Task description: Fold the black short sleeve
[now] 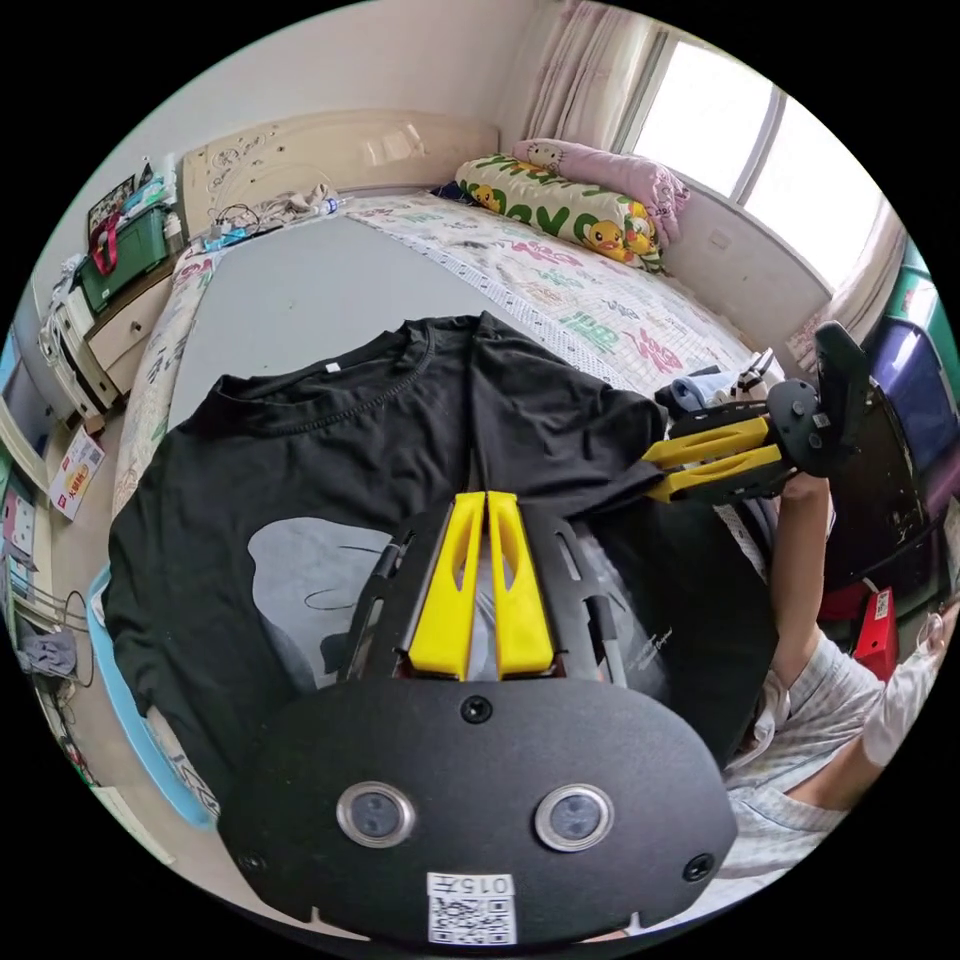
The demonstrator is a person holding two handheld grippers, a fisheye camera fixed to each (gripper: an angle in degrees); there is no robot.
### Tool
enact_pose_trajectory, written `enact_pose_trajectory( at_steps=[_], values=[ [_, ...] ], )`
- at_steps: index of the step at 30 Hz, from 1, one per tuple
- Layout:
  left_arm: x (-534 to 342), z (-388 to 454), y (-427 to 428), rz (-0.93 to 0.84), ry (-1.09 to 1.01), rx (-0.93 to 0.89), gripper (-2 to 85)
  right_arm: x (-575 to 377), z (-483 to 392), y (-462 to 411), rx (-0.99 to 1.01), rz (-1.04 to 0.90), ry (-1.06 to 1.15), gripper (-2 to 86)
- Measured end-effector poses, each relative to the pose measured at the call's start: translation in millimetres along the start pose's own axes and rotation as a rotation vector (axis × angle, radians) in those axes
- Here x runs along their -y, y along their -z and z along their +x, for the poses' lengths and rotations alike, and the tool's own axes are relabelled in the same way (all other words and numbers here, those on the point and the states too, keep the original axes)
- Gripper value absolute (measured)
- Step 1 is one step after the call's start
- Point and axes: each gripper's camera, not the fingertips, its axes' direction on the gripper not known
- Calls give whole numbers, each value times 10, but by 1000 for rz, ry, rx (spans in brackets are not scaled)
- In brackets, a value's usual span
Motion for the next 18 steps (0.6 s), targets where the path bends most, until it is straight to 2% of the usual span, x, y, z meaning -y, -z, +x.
enact_pose_trajectory(
  at_steps=[6,10,13,18],
  values=[
    [-415,-28,589,100,3,-43,5,-45,-255,220,53,46,120,44],
    [-576,6,342,-22,-15,-29,11,-36,-319,180,84,-11,145,54],
    [-606,31,360,-55,-10,32,24,-172,-185,464,48,105,37,65],
    [-188,130,1019,94,3,100,65,-478,173,766,-100,288,-256,77]
  ],
)
